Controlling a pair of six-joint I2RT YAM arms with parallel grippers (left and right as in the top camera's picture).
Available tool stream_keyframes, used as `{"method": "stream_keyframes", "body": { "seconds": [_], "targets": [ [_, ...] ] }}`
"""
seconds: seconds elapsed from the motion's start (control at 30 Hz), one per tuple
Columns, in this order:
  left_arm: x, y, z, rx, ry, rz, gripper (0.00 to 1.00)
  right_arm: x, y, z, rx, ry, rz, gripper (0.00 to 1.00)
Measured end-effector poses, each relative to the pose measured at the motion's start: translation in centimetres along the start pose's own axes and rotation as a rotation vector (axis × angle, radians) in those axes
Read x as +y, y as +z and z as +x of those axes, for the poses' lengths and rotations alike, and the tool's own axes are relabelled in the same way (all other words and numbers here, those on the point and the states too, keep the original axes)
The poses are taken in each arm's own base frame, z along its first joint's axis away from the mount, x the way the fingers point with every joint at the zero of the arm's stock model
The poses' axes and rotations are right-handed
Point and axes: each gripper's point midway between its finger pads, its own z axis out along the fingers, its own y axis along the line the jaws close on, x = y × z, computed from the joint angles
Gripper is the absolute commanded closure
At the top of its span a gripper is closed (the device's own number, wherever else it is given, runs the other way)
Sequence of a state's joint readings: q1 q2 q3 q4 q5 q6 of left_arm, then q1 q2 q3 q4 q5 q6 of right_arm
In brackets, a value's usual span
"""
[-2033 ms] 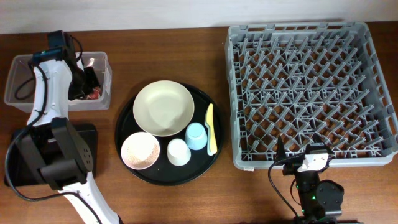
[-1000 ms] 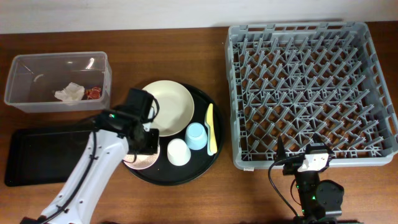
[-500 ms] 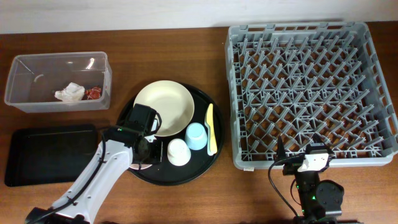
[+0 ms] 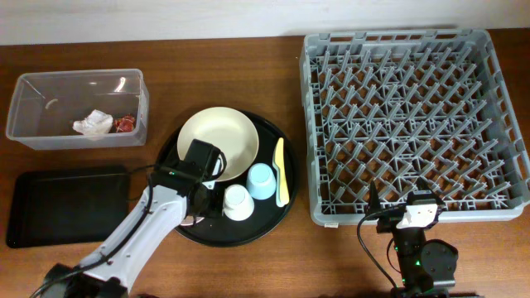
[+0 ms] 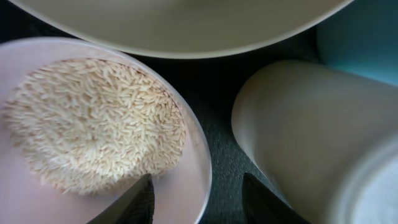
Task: Sort waste into correct bins and load items into the dishwasher rack
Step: 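Move the left gripper to the pink bowl and grasp its rim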
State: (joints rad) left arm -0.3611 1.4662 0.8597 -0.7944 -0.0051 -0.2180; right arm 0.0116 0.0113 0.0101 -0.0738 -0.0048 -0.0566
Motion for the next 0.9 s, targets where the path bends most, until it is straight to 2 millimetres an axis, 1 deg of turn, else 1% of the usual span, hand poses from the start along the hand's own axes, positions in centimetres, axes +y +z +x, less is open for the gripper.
{"method": "stream_keyframes", "body": {
  "seconds": [0.07, 0.1, 0.17, 0.23, 0.37, 0.47, 0.5, 0.6, 0.9],
  "targets": [
    [0.1, 0.8, 0.2, 0.022, 0.000, -0.008, 0.63, 0.0, 0.0, 0.0, 0.000, 0.000, 0.000, 0.02],
    [0.1, 1.1, 0.2, 0.026, -0.002, -0.009, 0.65, 0.0, 0.0, 0.0, 0.000, 0.000, 0.000, 0.02],
    [0.2, 1.2, 0.1, 0.024, -0.007, -0.013, 0.66, 0.0, 0.0, 0.0, 0.000, 0.000, 0.000, 0.02],
    [0.2, 1.2, 0.1, 0.022, -0.007, -0.016, 0.70, 0.0, 0.0, 0.0, 0.000, 0.000, 0.000, 0.02],
    [0.2, 1.5, 0.2, 0.023, -0.007, -0.017, 0.73, 0.0, 0.0, 0.0, 0.000, 0.000, 0.000, 0.02],
    [0.3, 1.5, 0.2, 0.024, -0.008, -0.020, 0.82, 0.0, 0.0, 0.0, 0.000, 0.000, 0.000, 0.02],
    [0.3, 1.6, 0.3, 0.025, -0.007, -0.019, 0.83, 0.0, 0.0, 0.0, 0.000, 0.001, 0.000, 0.02],
    [0.2, 1.6, 0.3, 0.025, -0.006, -0.018, 0.94, 0.0, 0.0, 0.0, 0.000, 0.000, 0.000, 0.02],
    [0.3, 1.5, 0.0, 0.014, 0.001, -0.028, 0.99, 0.0, 0.0, 0.0, 0.000, 0.000, 0.000, 0.02]
  ]
}}
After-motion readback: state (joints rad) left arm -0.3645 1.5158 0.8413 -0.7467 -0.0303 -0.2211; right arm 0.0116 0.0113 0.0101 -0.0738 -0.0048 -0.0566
